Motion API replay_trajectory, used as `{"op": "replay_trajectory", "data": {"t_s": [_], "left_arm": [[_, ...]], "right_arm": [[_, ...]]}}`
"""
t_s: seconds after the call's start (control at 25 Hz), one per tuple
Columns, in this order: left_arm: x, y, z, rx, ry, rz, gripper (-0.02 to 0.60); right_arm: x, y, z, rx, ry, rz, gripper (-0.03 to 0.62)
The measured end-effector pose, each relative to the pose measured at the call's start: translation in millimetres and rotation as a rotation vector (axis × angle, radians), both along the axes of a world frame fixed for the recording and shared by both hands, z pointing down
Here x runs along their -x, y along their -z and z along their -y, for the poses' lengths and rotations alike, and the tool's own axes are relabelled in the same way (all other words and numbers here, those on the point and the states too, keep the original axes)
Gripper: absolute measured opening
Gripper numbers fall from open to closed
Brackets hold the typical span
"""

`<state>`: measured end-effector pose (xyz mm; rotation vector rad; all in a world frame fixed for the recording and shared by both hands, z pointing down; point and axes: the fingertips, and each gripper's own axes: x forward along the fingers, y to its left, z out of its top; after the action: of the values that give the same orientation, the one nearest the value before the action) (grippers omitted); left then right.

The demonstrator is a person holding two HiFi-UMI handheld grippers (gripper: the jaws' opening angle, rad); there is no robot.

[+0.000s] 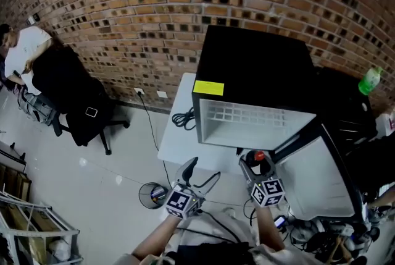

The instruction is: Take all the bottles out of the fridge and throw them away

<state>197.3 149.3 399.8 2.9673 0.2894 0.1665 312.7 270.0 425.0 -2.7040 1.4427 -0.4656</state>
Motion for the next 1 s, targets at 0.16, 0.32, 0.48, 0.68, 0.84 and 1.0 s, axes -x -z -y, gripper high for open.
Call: {"op": "replay_trajectory", "data": {"t_s": [0.16, 0.32, 0.48, 0.68, 0.84, 1.0], "left_arm": [[-4, 20, -2, 0.001, 0.013, -0.043, 0.374], [-7, 39, 1, 0.01, 0.041, -0.085, 0.374], [4, 41, 16, 0.009, 0.107, -0.096, 0.374], [46, 27, 54, 0.003, 0.236, -0.032, 0.374], [112, -13, 98, 0.049, 0.45, 0.033, 0.374], [181, -62, 132, 0.105, 0.65, 0.108, 0.374]], "right_arm": [[26, 40, -20, -0.063, 0.033, -0.047, 0.325], [37, 61, -24, -0.09, 0.084, -0.05, 0.325], [46, 52, -3, -0.106, 0.199, -0.02, 0.325], [85, 13, 67, -0.028, 0.432, 0.057, 0.325], [143, -48, 134, 0.088, 0.702, 0.148, 0.325], [204, -124, 190, 0.228, 0.933, 0.221, 0.325]]}}
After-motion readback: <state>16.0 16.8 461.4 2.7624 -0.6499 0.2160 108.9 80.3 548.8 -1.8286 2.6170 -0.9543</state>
